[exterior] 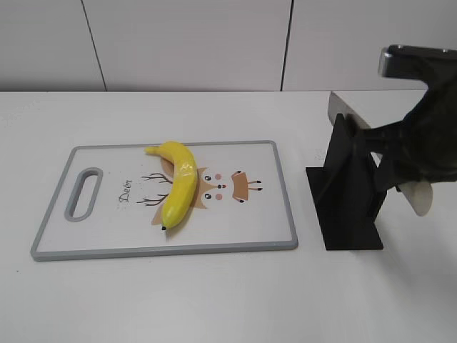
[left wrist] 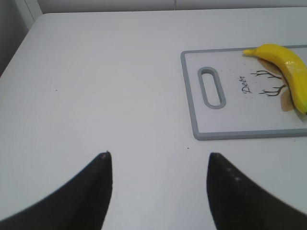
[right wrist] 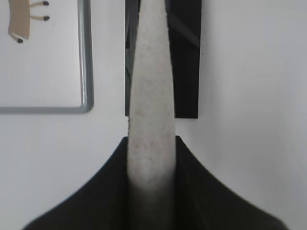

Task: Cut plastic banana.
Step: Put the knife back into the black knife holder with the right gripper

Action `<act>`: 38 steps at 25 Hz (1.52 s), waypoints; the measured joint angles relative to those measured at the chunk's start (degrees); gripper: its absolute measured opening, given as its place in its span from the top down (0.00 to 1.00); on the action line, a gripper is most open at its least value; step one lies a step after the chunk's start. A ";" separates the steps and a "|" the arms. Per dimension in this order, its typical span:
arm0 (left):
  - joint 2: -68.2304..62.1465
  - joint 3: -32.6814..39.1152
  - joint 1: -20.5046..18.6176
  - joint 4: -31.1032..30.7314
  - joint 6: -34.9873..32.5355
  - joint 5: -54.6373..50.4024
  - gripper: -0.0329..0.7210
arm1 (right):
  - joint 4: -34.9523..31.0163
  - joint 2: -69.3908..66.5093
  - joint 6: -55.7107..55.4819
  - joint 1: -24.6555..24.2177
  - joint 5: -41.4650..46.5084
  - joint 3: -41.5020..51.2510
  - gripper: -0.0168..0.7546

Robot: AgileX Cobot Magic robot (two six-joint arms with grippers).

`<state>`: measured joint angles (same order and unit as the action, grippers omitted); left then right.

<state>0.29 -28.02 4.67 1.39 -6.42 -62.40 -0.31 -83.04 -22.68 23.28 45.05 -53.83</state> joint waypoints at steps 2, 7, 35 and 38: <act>0.00 0.00 0.00 0.00 0.00 0.00 0.18 | -0.96 -0.59 0.17 0.00 -0.09 1.64 0.76; 0.00 0.00 0.00 0.00 0.00 0.00 0.18 | -2.74 -0.78 0.77 0.00 -0.94 3.35 0.76; 0.00 0.00 0.00 -0.07 0.00 0.00 0.21 | -1.38 51.77 21.25 0.00 9.27 15.80 0.18; 0.00 0.00 0.00 -0.07 0.00 0.00 0.21 | -0.44 62.66 21.48 0.00 10.59 19.31 0.20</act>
<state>0.29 -28.02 4.67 1.32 -6.42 -62.40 -0.75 -20.37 -1.20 23.28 55.63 -34.52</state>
